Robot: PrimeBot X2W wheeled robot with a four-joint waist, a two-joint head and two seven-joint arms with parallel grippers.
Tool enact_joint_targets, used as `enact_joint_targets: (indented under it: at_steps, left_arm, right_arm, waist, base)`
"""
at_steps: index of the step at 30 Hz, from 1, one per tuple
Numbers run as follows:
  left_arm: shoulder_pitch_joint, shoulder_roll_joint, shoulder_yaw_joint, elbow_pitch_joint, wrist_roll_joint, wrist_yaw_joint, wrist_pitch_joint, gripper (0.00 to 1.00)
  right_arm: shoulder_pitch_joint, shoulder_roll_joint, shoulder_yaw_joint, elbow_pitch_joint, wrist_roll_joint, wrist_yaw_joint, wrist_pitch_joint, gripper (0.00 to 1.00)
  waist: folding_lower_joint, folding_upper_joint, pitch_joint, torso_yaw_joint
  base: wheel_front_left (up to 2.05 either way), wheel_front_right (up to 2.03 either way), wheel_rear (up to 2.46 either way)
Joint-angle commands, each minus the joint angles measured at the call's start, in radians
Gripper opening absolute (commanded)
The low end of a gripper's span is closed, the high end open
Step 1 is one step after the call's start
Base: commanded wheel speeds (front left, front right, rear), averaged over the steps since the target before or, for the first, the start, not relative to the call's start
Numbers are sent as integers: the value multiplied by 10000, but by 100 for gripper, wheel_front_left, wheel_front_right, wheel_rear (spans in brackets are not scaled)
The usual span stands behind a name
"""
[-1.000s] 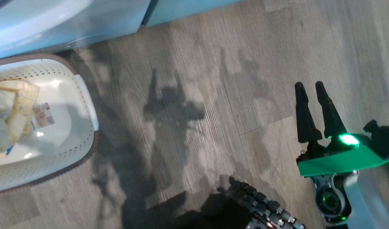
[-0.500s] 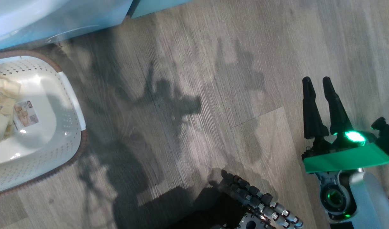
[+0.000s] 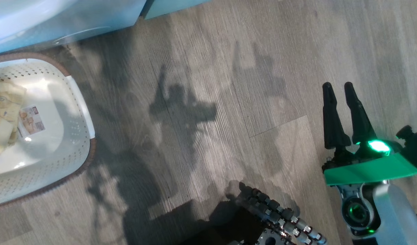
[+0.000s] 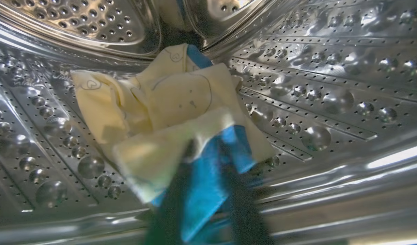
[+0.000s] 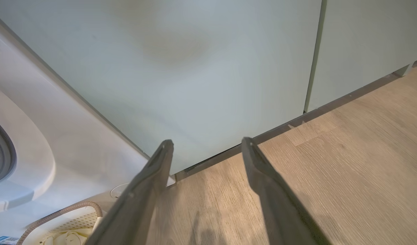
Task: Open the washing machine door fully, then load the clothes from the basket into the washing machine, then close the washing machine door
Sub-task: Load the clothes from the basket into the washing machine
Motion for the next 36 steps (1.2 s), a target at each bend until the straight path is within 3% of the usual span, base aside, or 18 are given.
enact_joint_targets:
  at_steps: [1, 8, 16, 31, 36]
  left_arm:
    - [-273, 364, 237, -212, -43, 14, 86, 100]
    - [3, 182, 186, -656, -124, 256, 9, 100]
    - [1712, -414, 382, -2257, -477, 1077, -1064, 100]
    - [8221, -1263, 1773, -7580, -1114, 3893, -3923, 100]
    - [10274, -1886, 1657, -8862, -976, 4489, -4806, 100]
  right_arm:
    - [168, -133, 165, -205, -16, -29, -67, 100]
    - [14, -133, 150, -126, -138, -29, -67, 100]
    - [64, -133, -511, -105, -791, -29, -67, 100]
    - [663, -133, -1321, -100, -2285, -29, -67, 100]
    - [1027, -133, -1356, -9, -2844, -29, -67, 100]
  waist:
    - [0, 0, -10, 1]
    - [0, 0, -284, 206]
    - [0, 0, -1056, 1032]
    - [0, 0, -2789, 2648]
    - [0, 0, -3580, 3229]
  base:
    - [0, 0, 0]
    - [0, 0, 0]
    - [0, 0, 0]
    - [0, 0, 0]
    - [0, 0, 0]
